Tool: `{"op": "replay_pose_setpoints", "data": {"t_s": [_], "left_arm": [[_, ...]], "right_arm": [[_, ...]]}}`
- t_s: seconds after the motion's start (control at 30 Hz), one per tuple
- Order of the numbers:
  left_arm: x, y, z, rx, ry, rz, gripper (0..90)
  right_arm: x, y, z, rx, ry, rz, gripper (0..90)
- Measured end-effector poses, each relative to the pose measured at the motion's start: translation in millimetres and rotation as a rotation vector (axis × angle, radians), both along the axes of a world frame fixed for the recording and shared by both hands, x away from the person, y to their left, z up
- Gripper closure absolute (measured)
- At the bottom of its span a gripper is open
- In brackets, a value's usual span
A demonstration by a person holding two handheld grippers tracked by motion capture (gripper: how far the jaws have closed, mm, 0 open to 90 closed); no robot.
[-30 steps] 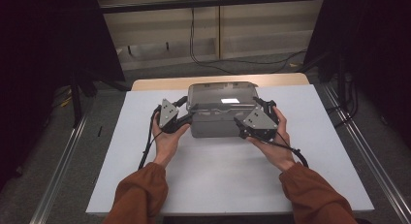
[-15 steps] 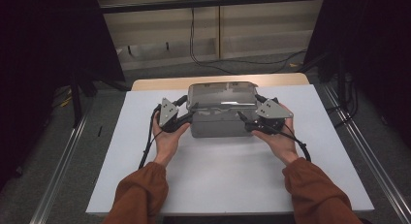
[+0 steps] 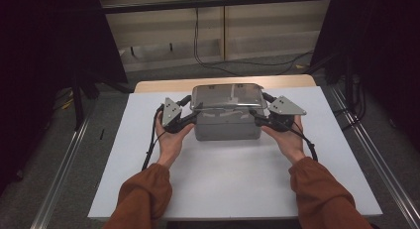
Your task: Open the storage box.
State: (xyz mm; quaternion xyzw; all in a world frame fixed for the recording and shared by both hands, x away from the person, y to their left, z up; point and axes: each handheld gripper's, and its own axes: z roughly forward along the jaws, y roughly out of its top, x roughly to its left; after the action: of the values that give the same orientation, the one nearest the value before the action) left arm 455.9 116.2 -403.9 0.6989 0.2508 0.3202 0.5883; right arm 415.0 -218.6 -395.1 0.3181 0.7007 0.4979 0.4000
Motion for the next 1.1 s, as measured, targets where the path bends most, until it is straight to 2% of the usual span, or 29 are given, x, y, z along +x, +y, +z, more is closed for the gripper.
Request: {"op": "replay_pose_setpoints", "data": {"t_s": [0.13, 0.27, 0.37, 0.57, 0.7, 0.73, 0.87, 1.1], "left_arm": [[3.4, -1.0, 1.5, 0.000, -0.003, -0.003, 46.5], [5.3, -1.5, -0.2, -0.003, 0.001, -0.001, 46.5], [6.9, -1.2, 1.8, -0.004, 0.002, -0.001, 46.7], [10.4, -1.8, 7.0, -0.016, -0.003, -0.008, 48.1], [12.8, -3.4, 8.5, -0.031, 0.005, -0.006, 48.1], [14.0, -3.2, 9.2, -0.021, 0.001, -0.008, 48.1], [17.1, -5.7, 10.5, -0.030, 0.001, -0.001, 48.0], [23.2, -5.5, 11.9, -0.023, -0.001, -0.010, 48.2]], "right_arm": [[2.7, -2.4, 0.1, 0.013, -0.006, -0.003, 38.8], [7.4, -3.8, 1.4, 0.038, 0.001, -0.002, 36.7], [10.7, -2.5, 4.0, 0.036, -0.006, 0.006, 39.5], [16.2, -4.5, 8.1, 0.076, -0.010, 0.011, 42.0], [19.1, -6.4, 11.0, 0.080, -0.008, 0.014, 45.3], [19.7, -6.7, 11.6, 0.078, -0.011, 0.020, 46.0], [21.2, -7.3, 12.7, 0.083, -0.010, 0.020, 47.2], [26.4, -12.8, 10.6, 0.085, -0.006, 0.013, 53.0]]}}
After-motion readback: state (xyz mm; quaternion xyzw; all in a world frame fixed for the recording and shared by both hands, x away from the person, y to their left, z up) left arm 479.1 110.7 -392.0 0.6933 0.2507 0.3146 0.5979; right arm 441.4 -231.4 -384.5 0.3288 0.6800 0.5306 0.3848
